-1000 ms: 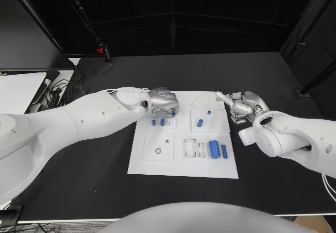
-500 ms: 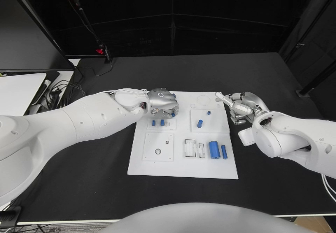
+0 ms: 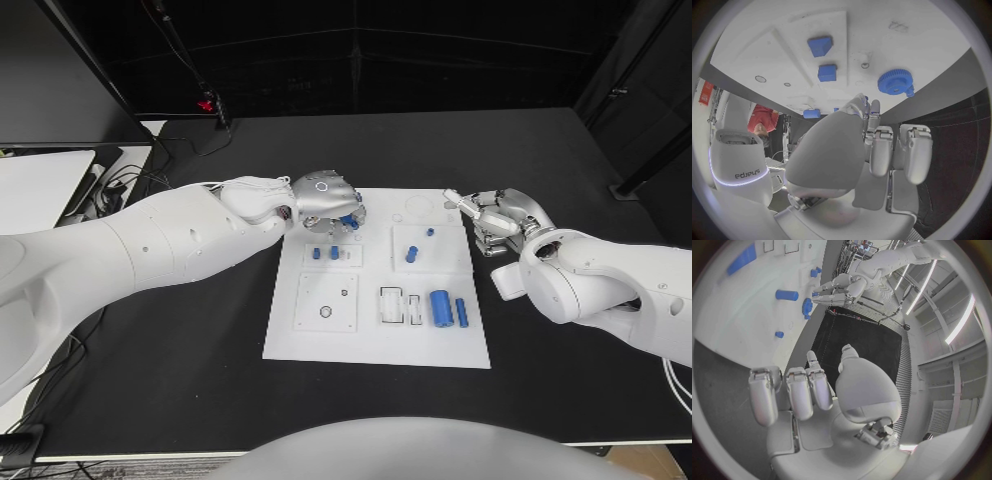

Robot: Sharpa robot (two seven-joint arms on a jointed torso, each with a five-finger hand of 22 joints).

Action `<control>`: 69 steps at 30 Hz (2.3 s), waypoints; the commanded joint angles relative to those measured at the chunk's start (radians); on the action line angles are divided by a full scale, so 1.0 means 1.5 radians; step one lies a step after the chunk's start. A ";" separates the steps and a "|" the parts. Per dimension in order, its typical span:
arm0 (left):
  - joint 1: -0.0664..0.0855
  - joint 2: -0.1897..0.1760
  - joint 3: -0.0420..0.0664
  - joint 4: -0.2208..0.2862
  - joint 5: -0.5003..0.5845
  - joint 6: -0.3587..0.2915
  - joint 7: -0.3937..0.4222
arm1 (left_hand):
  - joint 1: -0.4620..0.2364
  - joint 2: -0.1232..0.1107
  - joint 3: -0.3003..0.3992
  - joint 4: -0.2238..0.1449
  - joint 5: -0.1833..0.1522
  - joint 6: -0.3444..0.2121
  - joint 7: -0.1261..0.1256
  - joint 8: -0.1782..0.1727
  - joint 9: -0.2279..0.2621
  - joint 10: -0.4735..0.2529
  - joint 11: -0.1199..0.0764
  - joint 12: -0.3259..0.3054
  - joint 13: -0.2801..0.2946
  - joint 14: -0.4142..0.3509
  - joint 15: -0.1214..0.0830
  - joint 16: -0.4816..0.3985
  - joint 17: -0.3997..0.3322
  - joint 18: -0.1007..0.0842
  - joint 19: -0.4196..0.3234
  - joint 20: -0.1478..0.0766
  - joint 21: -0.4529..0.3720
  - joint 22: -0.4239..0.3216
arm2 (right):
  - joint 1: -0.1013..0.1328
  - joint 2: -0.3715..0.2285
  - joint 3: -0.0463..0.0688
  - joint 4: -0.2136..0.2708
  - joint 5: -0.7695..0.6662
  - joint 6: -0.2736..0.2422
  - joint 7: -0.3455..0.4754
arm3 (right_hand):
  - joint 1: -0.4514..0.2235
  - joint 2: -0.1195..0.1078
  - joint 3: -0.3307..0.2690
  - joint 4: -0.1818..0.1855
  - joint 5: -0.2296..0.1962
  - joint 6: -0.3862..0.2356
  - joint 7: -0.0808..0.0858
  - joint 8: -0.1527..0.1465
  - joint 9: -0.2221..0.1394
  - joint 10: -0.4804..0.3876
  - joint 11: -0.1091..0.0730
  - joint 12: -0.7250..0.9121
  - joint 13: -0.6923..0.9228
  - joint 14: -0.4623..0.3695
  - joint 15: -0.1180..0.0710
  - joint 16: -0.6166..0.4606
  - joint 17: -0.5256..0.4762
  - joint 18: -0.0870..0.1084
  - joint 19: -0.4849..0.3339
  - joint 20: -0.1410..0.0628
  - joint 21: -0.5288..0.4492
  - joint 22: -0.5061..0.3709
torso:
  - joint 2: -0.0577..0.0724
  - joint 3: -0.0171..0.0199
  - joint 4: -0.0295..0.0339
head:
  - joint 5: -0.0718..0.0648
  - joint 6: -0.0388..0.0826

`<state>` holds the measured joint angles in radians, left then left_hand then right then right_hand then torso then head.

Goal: Assemble the parts on the task board

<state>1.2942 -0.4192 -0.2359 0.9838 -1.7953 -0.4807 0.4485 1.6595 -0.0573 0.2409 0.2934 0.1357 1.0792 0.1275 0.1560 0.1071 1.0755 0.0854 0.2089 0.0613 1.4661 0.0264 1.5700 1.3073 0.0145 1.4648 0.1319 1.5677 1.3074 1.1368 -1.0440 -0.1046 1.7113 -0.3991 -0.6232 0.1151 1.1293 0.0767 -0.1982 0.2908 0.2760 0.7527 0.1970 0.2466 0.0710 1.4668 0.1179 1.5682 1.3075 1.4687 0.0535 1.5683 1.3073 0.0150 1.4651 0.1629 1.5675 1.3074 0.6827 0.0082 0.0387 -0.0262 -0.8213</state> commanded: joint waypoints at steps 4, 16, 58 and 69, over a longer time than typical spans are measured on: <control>0.009 -0.031 0.000 0.037 -0.003 -0.015 -0.016 | -0.011 -0.001 0.006 -0.001 0.004 0.004 0.000 -0.002 0.000 0.005 -0.001 -0.005 -0.001 0.070 -0.001 0.001 0.176 -0.010 0.071 -0.006 0.002 0.176 | 0.001 -0.001 0.000 0.001 0.000 0.004 0.001 | 0.004 0.001 -0.005 0.000 0.002 -0.003 0.003 0.001 -0.001 0.069 0.004 0.002 0.176 0.068 0.004 0.002 0.176 -0.010 0.070 0.004 0.002 0.176 | 0.000 -0.0002 0.0004 | 0.003 0.000; 0.015 -0.092 0.000 0.089 -0.003 0.009 -0.038 | -0.014 -0.001 0.008 -0.001 0.003 0.003 0.001 -0.004 0.000 0.005 -0.001 -0.008 -0.001 0.070 0.000 0.001 0.176 -0.010 0.071 -0.005 0.002 0.176 | 0.000 -0.003 0.000 0.001 0.000 0.004 0.000 | 0.005 0.002 -0.005 0.000 0.003 -0.004 0.003 0.003 -0.001 0.069 0.004 0.002 0.176 0.068 0.004 0.002 0.176 -0.010 0.070 0.004 0.002 0.176 | 0.000 -0.0001 0.0001 | 0.010 -0.002; -0.003 -0.063 0.000 0.040 -0.003 0.058 -0.038 | -0.020 -0.003 0.017 -0.001 -0.002 0.000 0.002 -0.009 -0.003 0.006 0.001 -0.016 -0.001 0.070 0.001 0.001 0.176 -0.010 0.071 -0.004 0.002 0.176 | 0.000 -0.002 0.000 0.002 0.000 0.005 0.000 | 0.005 0.002 -0.005 0.000 0.003 -0.004 0.003 0.003 -0.001 0.069 0.004 0.002 0.176 0.068 0.004 0.002 0.176 -0.010 0.070 0.004 0.002 0.176 | 0.001 -0.0003 -0.0004 | 0.013 -0.005; -0.004 -0.057 0.000 0.034 -0.003 0.066 -0.035 | -0.021 -0.004 0.018 -0.001 -0.003 0.000 0.002 -0.009 -0.003 0.006 0.001 -0.017 -0.001 0.070 0.001 0.001 0.176 -0.010 0.071 -0.004 0.002 0.176 | 0.000 -0.001 0.000 0.002 0.000 0.006 0.000 | 0.005 0.002 -0.005 0.000 0.003 -0.004 0.003 0.003 -0.001 0.069 0.004 0.002 0.176 0.068 0.004 0.002 0.176 -0.010 0.070 0.004 0.002 0.176 | 0.001 -0.0004 -0.0008 | 0.012 -0.007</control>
<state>1.2874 -0.5069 -0.2363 1.0358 -1.7964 -0.3964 0.3943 1.6358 -0.0654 0.2609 0.2914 0.1347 1.0771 0.1296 0.1395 0.1023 1.0790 0.0891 0.1867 0.0614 1.4662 0.0265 1.5699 1.3073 0.0144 1.4648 0.1320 1.5677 1.3074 1.1352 -1.0468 -0.1047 1.7124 -0.3991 -0.6215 0.1111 1.1292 0.0767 -0.1982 0.2908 0.2760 0.7527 0.1969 0.2465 0.0710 1.4668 0.1179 1.5682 1.3075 1.4687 0.0535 1.5683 1.3077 0.0149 1.4651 0.1629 1.5675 1.3073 0.6837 0.0074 0.0376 -0.0073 -0.8312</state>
